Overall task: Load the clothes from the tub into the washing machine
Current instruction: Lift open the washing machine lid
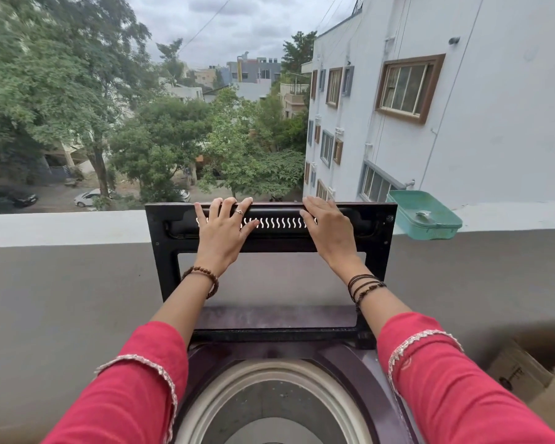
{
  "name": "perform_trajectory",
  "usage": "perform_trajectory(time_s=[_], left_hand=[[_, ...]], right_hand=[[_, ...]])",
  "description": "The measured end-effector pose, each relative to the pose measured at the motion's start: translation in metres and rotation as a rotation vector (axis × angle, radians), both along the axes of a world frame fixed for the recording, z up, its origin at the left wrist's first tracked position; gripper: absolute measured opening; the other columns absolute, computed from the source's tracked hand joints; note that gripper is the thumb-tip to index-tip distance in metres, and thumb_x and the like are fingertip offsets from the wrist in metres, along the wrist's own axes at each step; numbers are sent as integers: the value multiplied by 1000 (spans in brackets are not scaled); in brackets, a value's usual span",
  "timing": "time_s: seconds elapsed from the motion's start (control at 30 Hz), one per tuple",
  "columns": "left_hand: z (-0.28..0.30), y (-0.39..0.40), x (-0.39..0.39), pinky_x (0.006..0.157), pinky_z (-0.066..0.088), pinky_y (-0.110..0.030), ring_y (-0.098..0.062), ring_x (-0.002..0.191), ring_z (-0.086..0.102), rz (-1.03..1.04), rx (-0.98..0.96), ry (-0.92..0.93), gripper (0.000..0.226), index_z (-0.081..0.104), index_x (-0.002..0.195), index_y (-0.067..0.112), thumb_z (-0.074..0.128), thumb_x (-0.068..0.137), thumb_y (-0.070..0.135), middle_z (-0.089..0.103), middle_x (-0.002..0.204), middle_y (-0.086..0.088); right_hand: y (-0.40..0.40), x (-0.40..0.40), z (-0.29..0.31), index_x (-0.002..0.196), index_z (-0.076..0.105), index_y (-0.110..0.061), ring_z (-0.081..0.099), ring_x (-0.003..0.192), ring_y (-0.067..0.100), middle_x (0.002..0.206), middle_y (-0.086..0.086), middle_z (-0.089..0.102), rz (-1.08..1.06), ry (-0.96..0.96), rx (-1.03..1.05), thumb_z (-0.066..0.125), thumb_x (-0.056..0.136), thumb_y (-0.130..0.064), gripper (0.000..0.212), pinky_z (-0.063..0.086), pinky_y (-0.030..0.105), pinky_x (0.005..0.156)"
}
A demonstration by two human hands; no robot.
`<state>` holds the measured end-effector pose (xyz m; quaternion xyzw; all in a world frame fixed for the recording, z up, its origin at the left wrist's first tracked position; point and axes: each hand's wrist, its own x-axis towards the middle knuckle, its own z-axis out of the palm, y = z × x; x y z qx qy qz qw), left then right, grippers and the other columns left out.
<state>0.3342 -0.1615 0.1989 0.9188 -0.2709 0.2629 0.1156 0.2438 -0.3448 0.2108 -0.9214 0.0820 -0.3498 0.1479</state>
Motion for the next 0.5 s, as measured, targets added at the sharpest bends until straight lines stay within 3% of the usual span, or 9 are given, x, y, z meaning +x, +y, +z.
perform_trajectory(time_s=[0.33, 0.5], left_hand=[[6, -13, 27, 113, 6, -58, -22, 135, 27, -20, -21, 119, 52, 33, 142, 26, 36, 95, 48, 39, 136, -2], [3, -22, 39, 116, 4, -52, -23, 142, 18, -41, -38, 191, 52, 32, 143, 22, 36, 97, 45, 36, 140, -5]], right_hand=[[-6, 30, 0, 138, 46, -11, 37, 136, 14, 144, 2, 45, -49, 122, 0, 37, 101, -27, 41, 21, 28, 115], [-10, 43, -6, 136, 46, -10, 40, 133, 18, 140, 4, 49, -60, 153, -21, 35, 101, -26, 40, 26, 31, 115]])
